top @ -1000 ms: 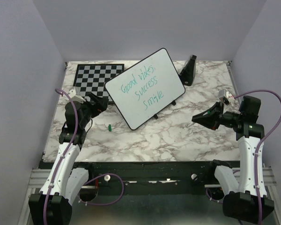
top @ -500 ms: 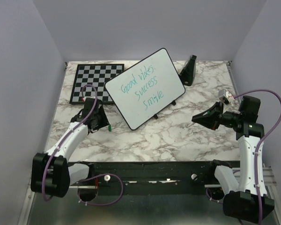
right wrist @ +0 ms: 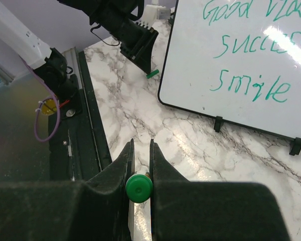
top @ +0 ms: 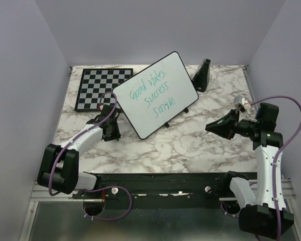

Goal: Write a sentence on the whiteboard
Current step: Pick up the pen cap from the center of the board.

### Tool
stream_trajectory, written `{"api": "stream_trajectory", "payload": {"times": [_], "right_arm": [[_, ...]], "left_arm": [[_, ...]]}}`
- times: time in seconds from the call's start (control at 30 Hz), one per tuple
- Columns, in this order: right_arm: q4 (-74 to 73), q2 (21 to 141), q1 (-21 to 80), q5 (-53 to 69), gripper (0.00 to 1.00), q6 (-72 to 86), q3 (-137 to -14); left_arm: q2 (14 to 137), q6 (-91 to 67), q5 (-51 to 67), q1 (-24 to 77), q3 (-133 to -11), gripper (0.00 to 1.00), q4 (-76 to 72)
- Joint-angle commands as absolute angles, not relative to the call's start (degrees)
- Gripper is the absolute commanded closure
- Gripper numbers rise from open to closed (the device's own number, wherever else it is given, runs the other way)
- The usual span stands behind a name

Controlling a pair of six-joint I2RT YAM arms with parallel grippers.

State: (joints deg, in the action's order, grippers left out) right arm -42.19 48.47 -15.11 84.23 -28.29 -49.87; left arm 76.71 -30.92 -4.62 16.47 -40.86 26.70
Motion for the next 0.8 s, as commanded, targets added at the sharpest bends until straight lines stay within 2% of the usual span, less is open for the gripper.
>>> {"api": "stream_trajectory", "payload": {"times": [0.0,0.77], "right_arm": [[-43.5,48.4,-15.1,84.6,1.00,-29.4,-50.7],[-44.1,48.6,-15.1,84.9,1.00,-29.9,-50.9]], "left_arm": [[78.6,-29.5,-6.6,17.0,-42.6,0.62,26.3],[87.6,-29.9,-8.9,19.2,-45.1,0.67,27.0]]}}
